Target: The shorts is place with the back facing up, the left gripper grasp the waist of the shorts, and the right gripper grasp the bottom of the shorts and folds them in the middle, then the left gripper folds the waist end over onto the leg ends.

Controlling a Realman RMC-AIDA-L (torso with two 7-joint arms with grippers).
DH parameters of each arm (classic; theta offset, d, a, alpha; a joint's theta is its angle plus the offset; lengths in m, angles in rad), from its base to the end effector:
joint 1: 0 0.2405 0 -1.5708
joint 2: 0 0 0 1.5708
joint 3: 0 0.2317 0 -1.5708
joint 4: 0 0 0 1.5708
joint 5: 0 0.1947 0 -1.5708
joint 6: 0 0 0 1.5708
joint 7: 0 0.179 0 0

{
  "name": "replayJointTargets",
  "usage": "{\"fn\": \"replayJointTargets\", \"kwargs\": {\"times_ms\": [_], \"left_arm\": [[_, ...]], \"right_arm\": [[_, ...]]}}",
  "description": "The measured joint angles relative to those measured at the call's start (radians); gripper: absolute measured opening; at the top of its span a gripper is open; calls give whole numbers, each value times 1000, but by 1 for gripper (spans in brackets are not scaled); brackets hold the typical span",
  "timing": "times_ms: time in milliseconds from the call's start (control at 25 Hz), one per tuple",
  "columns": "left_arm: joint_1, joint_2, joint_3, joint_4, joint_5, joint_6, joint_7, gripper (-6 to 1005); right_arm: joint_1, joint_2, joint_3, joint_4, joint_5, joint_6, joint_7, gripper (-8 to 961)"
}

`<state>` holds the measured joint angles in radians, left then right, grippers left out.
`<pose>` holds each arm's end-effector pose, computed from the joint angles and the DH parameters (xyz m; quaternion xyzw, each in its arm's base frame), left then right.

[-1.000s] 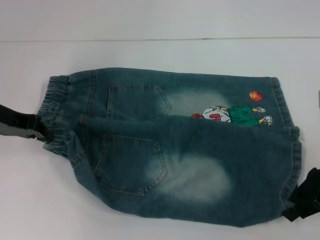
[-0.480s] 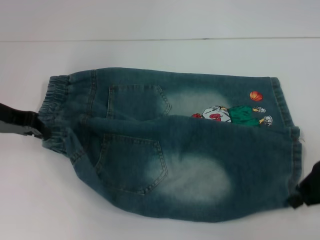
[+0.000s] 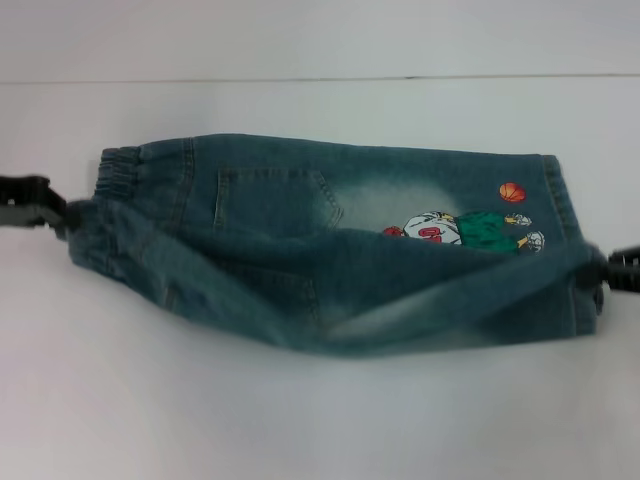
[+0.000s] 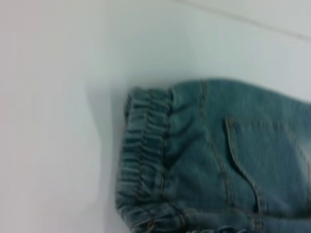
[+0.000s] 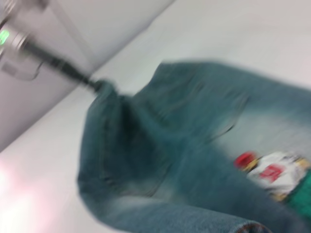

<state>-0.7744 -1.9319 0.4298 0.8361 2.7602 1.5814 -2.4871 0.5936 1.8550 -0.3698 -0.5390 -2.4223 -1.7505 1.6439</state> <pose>-0.2725 0.3698 0.0704 -0.7555 -0.6245 -0.0180 0.1971 0.2789 0.3055 0.0500 -0.9093 0.3778 0.1555 0.0793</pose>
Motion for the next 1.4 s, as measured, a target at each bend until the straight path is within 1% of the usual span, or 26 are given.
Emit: {"fn": "replayJointTargets", "kwargs": {"times_ms": [80,200,320,440,560,680,920,1240,1400], "left_arm": [[-1,2,-27,0,-26,-22,-1,43],[7,4,-35,-7,-84,-63,-1,43],[17,-2,-35,-10,-131,-104,-1,43],[24,-10,-32,-20,-160,-160,-1,43],[25,-12,-29,-41,-177,-202,5,43],[28,-19,-26,-47,-179,-236,8,42],[41,-31,-25,-49,-180,-292,10,51],[50,-39,-22,-49,-186,-331,17,93],[52,-46,-18,-52,-187,-353,25,115]], "right_arm": [[-17,3,3,22,45,56,-3,48],[-35,12,12,56,108,140,-6,47],[-45,21,17,91,175,209,-9,47],[-48,36,18,101,209,269,-3,48],[-46,53,20,102,231,321,1,48],[-43,65,22,102,255,360,1,49],[-27,87,28,103,302,453,0,48],[33,107,17,103,316,610,-2,47],[54,116,-27,103,313,666,4,69]]}}
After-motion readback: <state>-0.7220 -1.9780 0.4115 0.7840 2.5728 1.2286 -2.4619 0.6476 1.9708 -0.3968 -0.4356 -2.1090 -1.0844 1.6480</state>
